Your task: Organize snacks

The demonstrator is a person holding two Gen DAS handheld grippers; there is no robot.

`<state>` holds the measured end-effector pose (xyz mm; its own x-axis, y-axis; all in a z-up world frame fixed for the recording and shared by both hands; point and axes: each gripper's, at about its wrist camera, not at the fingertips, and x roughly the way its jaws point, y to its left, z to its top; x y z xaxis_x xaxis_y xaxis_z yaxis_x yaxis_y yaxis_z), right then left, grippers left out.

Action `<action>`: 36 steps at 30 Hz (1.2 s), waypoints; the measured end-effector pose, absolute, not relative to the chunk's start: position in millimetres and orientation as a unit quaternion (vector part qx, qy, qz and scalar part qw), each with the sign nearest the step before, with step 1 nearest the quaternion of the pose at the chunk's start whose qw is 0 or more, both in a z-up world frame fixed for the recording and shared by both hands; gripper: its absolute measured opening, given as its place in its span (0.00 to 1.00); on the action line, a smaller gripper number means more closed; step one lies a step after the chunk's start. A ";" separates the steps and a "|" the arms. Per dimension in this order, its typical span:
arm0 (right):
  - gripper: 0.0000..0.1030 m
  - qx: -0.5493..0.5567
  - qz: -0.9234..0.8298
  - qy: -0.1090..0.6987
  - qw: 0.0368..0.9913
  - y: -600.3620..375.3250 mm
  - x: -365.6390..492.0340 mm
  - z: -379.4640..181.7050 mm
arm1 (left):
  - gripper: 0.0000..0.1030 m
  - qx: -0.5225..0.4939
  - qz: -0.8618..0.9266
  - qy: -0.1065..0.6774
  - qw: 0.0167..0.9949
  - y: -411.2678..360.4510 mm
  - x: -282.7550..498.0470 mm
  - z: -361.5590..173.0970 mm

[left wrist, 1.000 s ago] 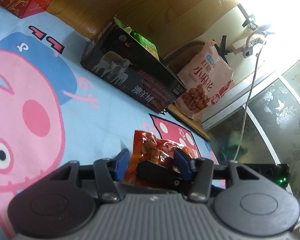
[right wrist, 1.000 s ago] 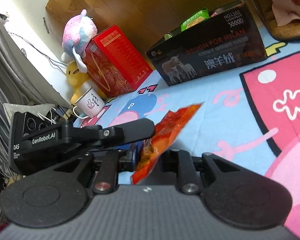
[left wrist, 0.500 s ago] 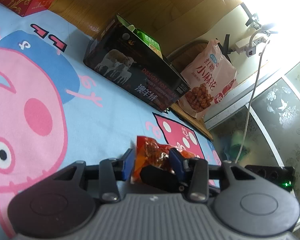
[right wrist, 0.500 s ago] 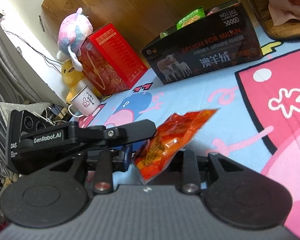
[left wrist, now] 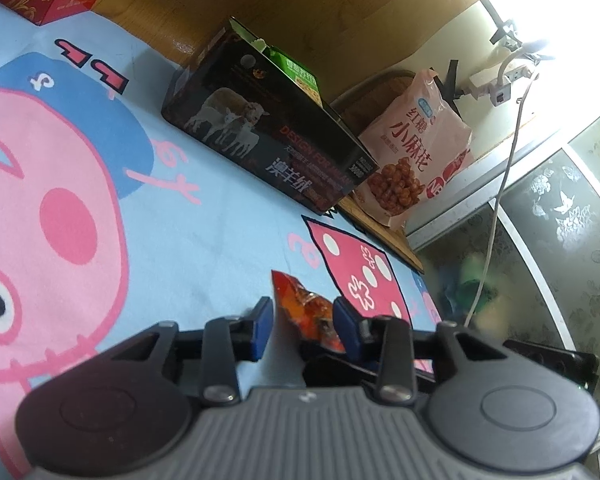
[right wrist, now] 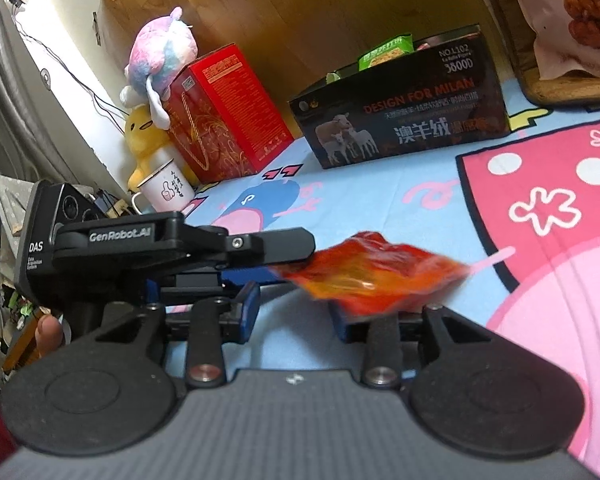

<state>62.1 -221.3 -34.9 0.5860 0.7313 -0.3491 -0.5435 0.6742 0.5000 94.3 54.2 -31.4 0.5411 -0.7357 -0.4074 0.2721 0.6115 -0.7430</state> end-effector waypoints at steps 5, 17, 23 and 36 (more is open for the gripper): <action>0.41 0.197 0.364 0.278 0.867 -233.4 58.0 -37.3 | 0.33 -0.315 -0.307 0.368 0.819 53.9 94.6 -31.6; 0.40 0.313 0.330 0.284 0.844 -263.4 57.9 -45.2 | 0.49 -0.333 -0.330 0.376 0.799 42.8 99.2 -28.3; 0.10 0.373 0.269 0.296 0.837 -276.6 64.6 -54.8 | 0.49 -0.331 -0.326 0.379 0.801 39.3 98.2 -28.2; 0.06 0.465 0.331 0.259 0.779 -288.5 82.9 -43.7 | 0.39 -0.360 -0.345 0.360 0.788 38.9 113.7 -1.3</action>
